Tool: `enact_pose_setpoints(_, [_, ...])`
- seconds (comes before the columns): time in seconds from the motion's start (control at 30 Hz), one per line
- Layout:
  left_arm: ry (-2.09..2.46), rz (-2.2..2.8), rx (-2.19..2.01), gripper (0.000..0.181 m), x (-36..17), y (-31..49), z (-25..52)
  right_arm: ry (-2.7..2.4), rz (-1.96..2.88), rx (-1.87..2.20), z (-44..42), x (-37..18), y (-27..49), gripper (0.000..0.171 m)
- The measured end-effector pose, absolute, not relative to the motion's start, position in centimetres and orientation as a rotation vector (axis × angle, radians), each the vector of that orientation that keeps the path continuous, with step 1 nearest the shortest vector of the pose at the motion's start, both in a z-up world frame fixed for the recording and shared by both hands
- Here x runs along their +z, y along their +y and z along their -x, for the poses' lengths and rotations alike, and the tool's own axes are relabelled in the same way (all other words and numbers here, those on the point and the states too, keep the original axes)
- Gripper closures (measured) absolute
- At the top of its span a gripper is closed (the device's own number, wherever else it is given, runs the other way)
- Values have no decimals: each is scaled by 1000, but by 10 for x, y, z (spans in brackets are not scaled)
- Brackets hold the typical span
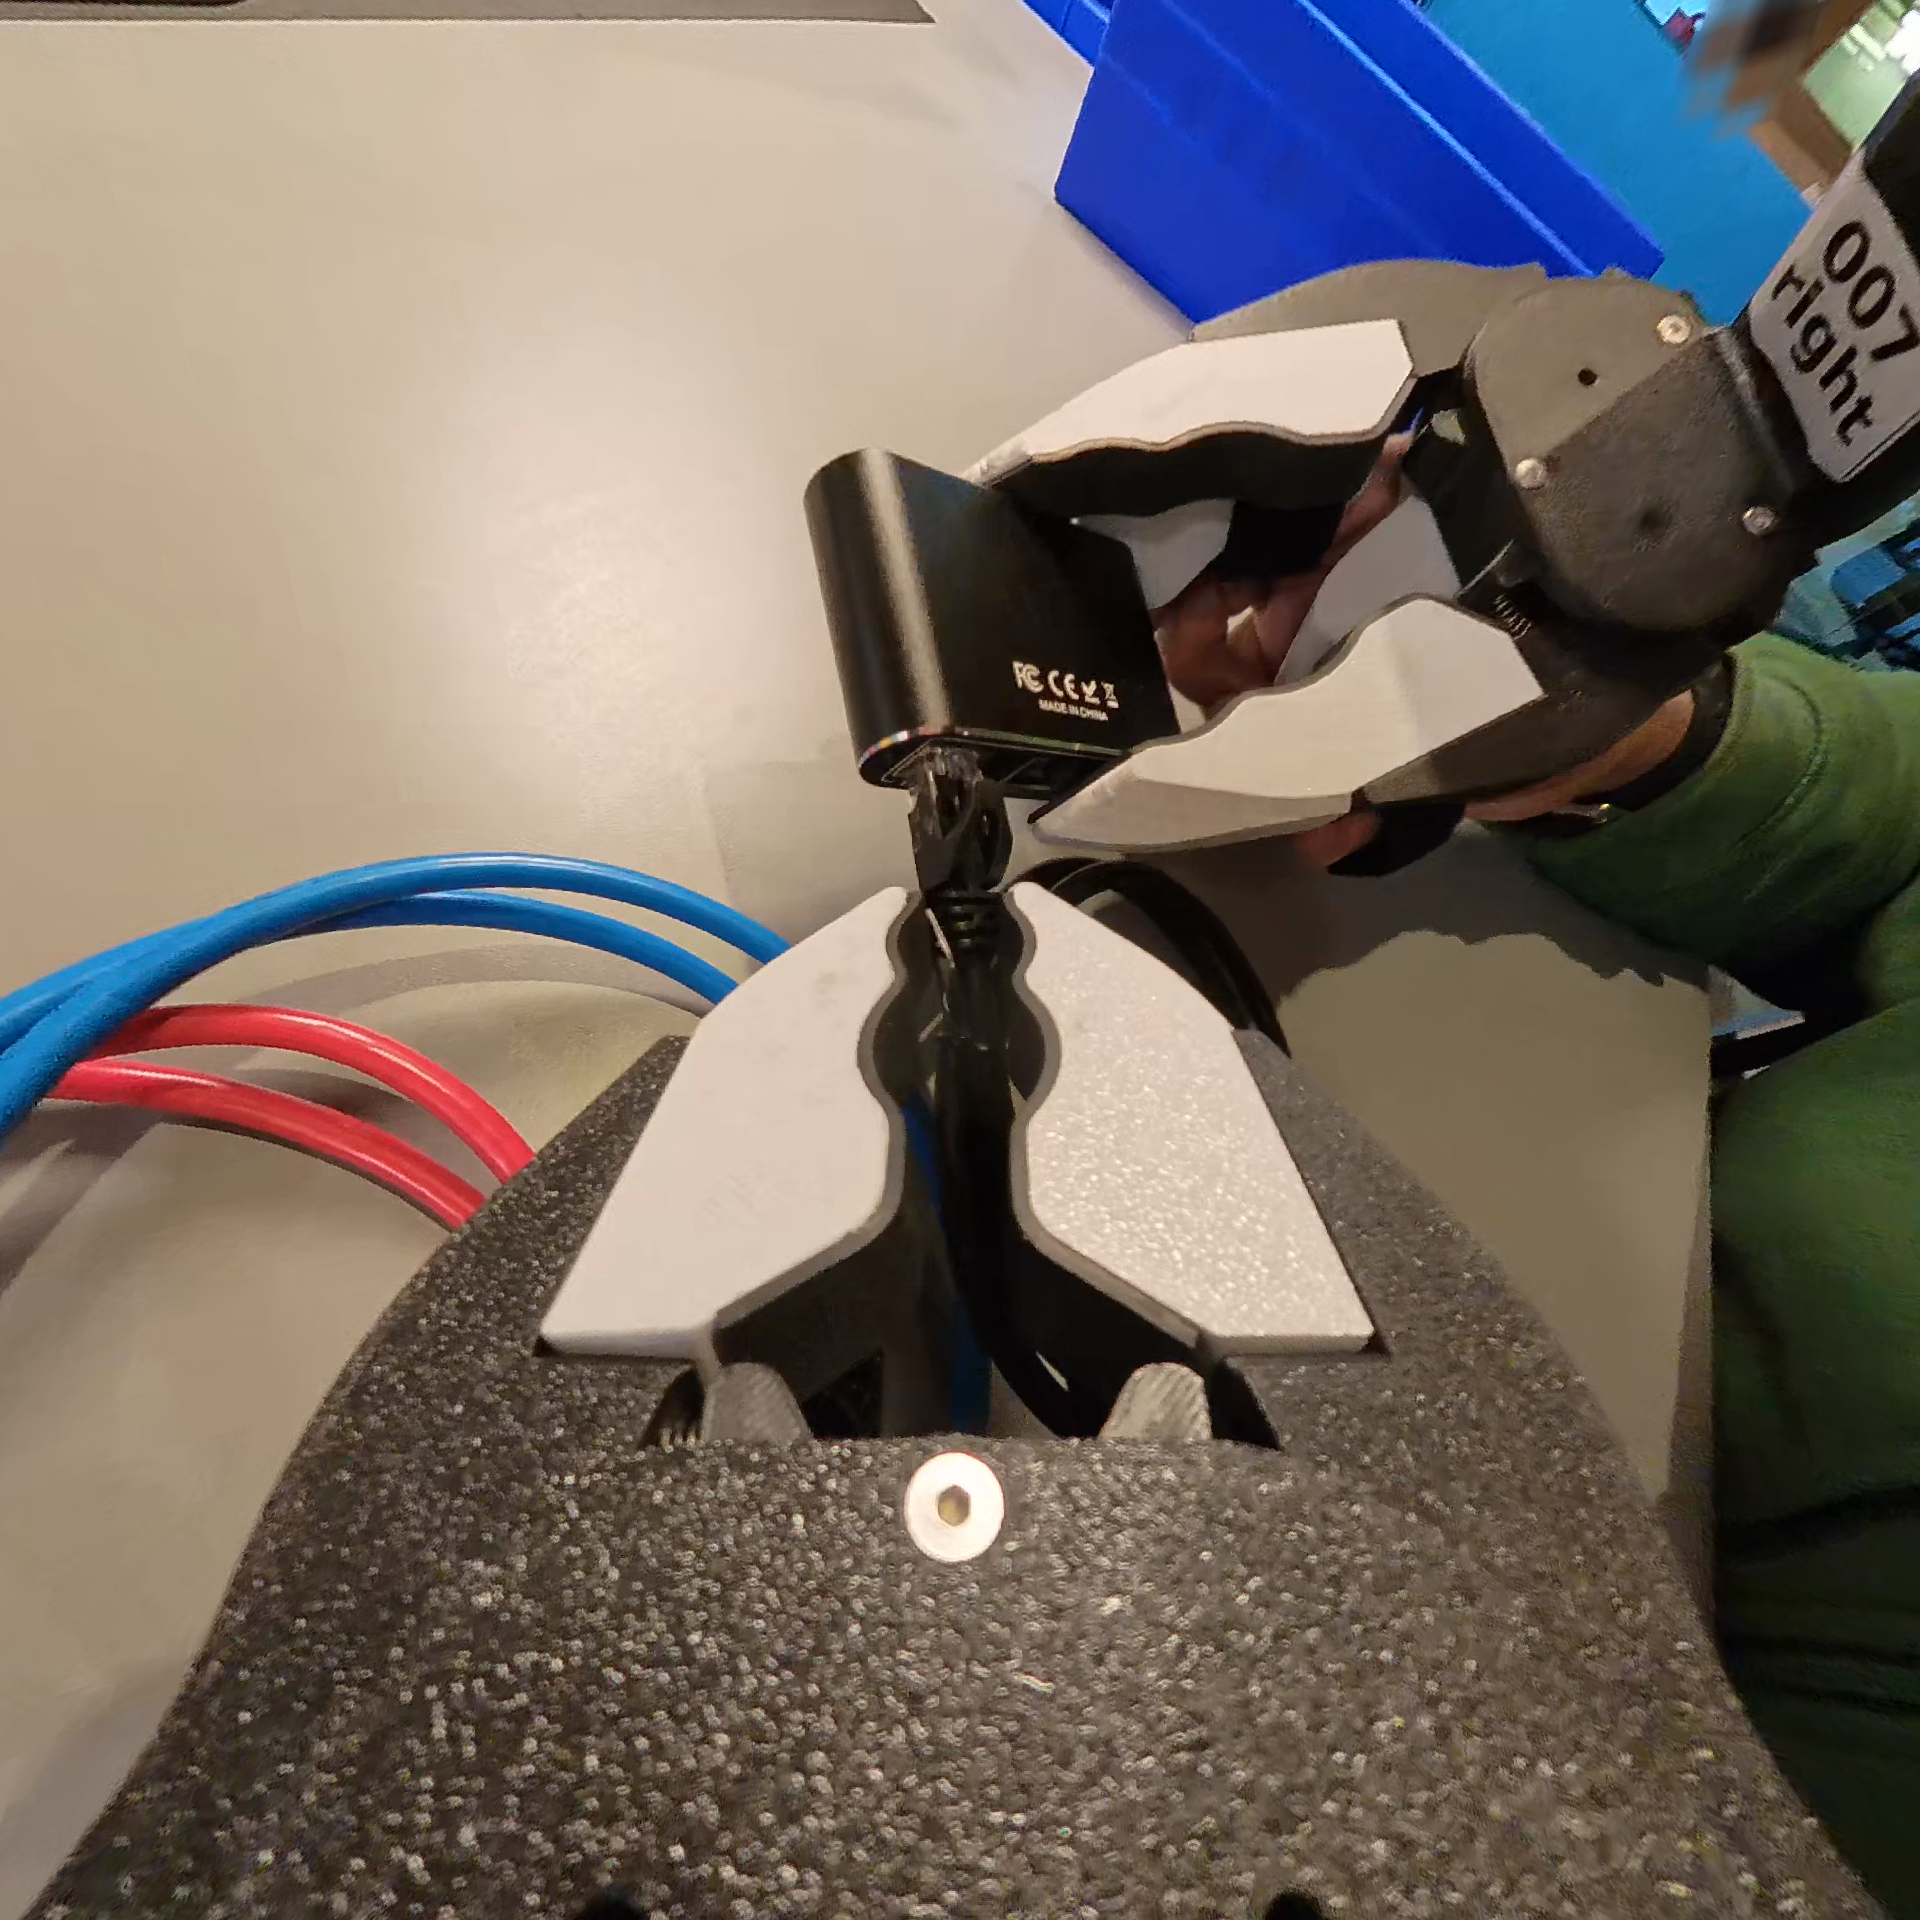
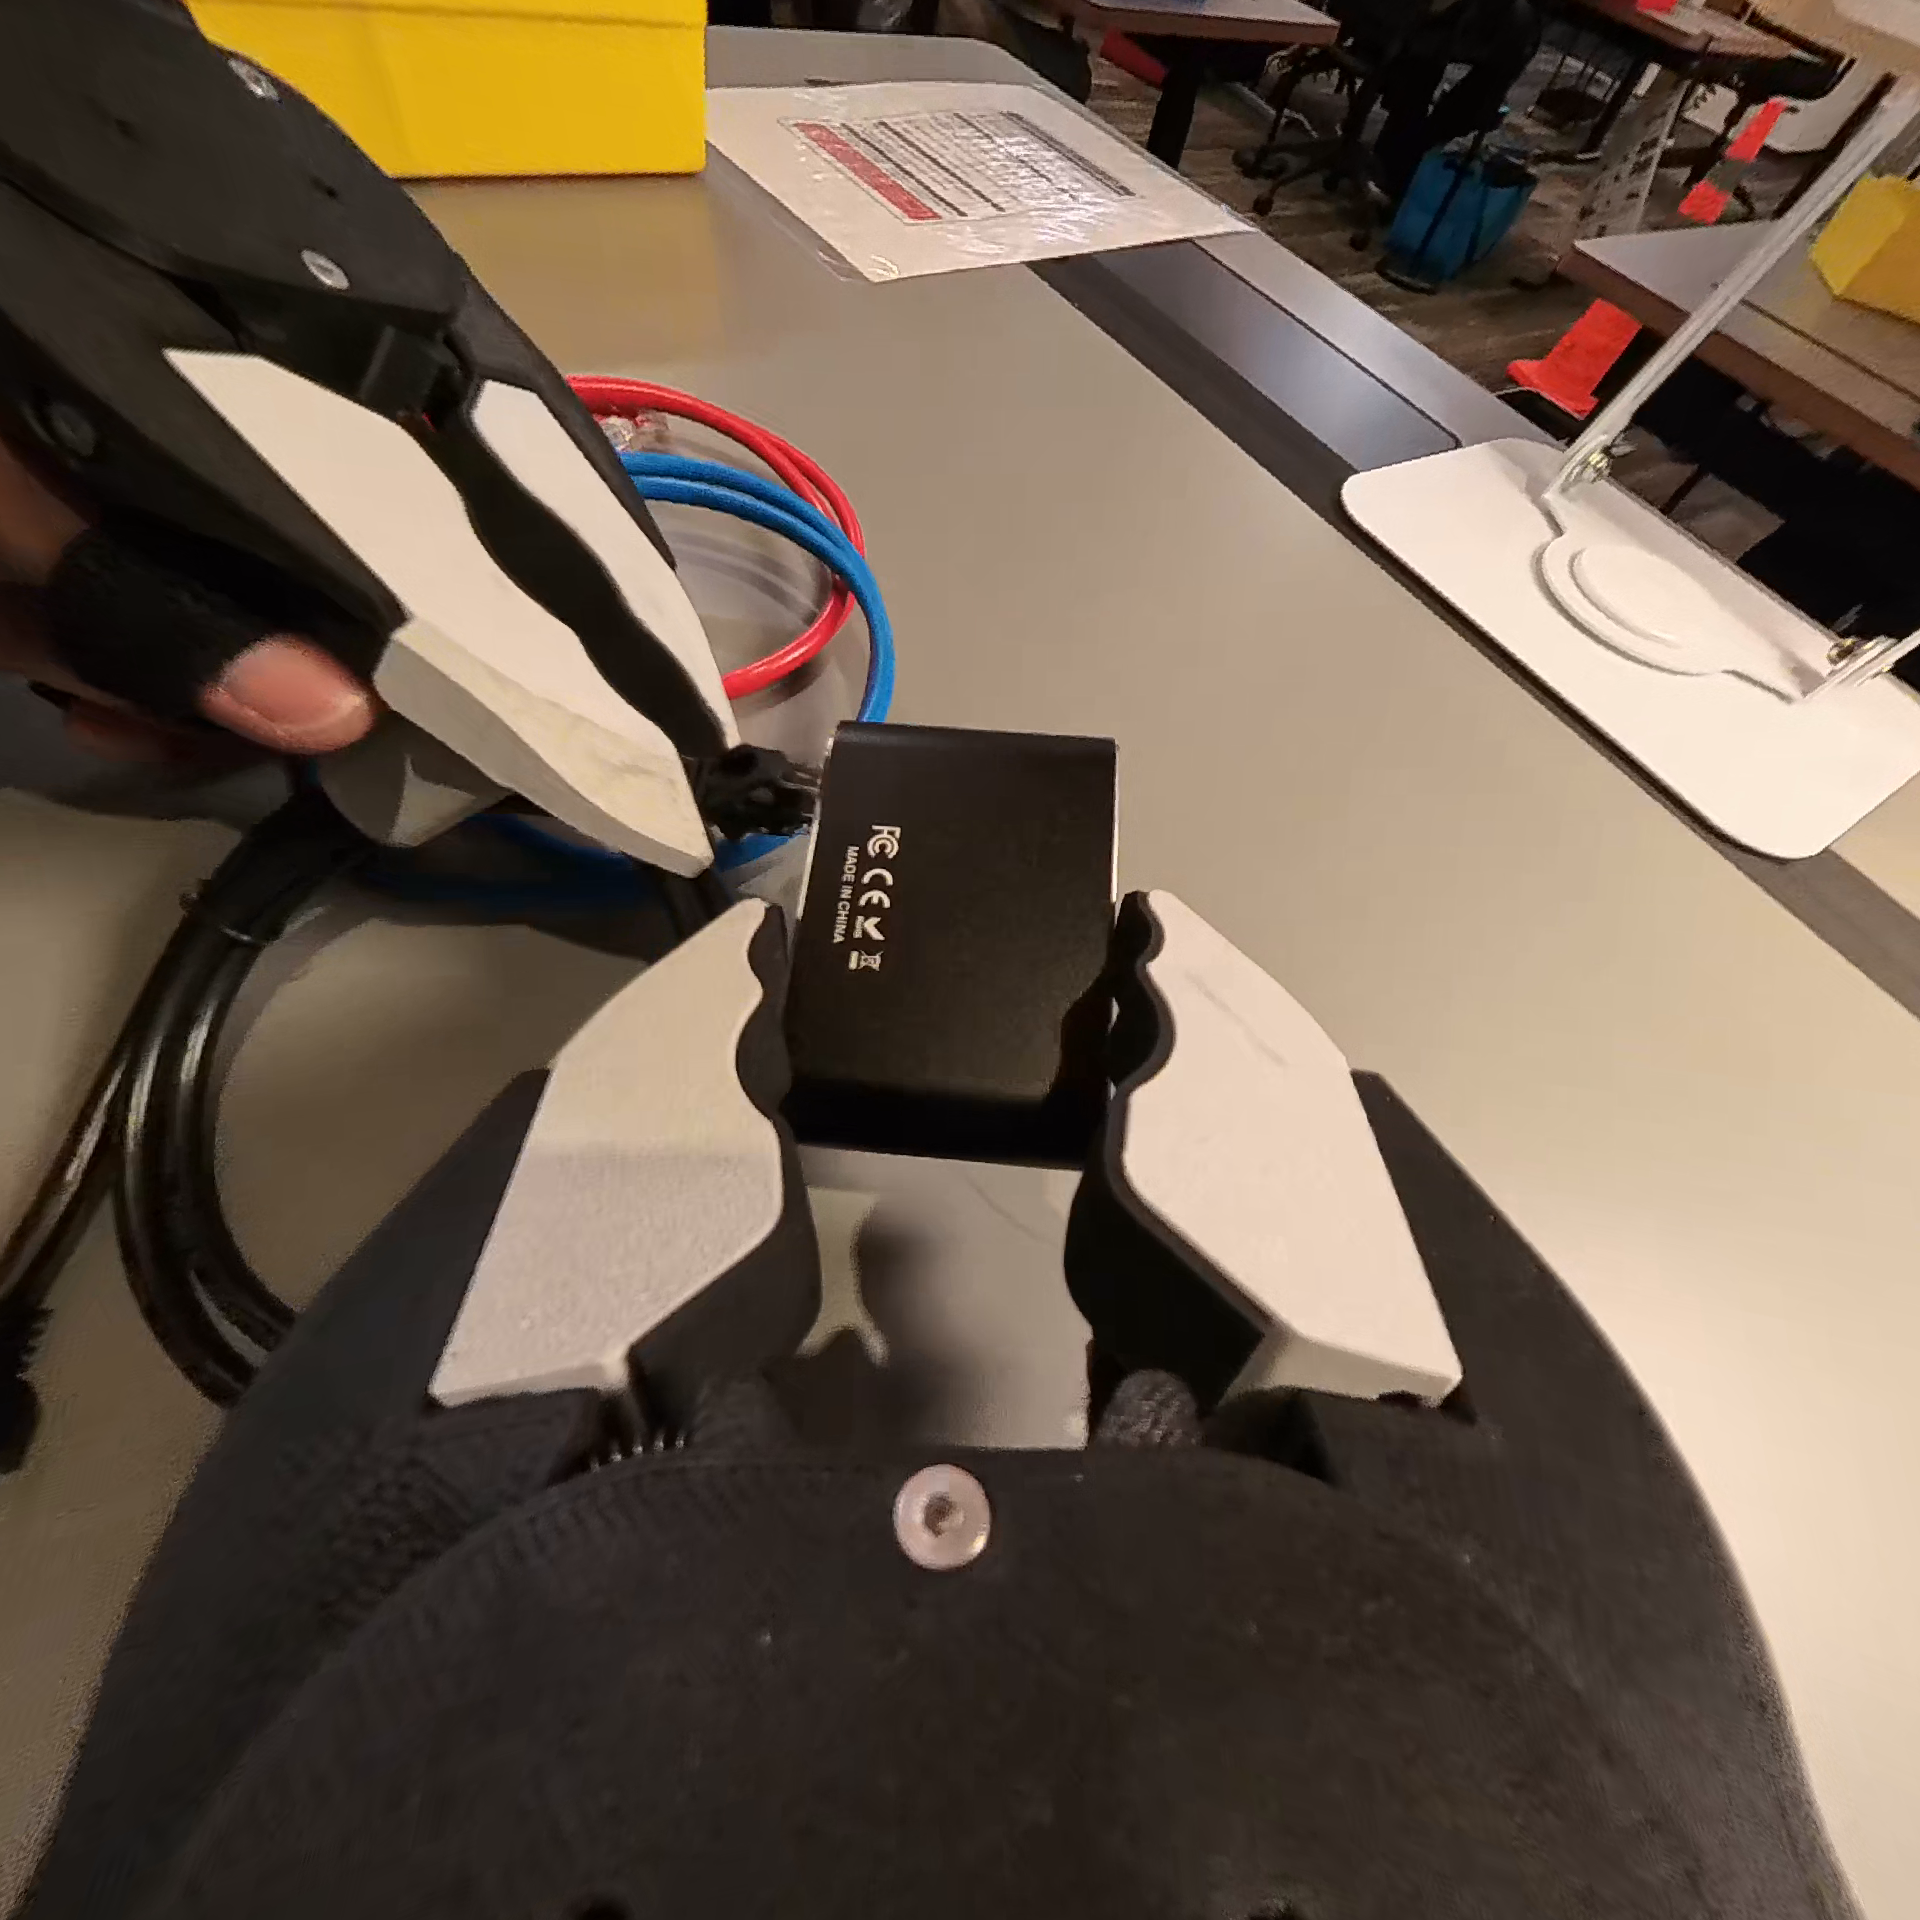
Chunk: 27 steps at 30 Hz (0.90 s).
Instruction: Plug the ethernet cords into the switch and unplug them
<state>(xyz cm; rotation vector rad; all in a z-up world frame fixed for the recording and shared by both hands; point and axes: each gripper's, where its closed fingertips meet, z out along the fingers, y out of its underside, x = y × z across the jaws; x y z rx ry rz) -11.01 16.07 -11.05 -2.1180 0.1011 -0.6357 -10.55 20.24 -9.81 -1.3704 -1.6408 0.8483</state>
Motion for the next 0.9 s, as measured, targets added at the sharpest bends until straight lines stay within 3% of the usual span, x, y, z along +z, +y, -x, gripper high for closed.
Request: enact_pose_setpoints(0.9, [170, 2198, -543, 169, -124, 158, 107, -1756, 1310, 784, 102, -105, 194, 110])
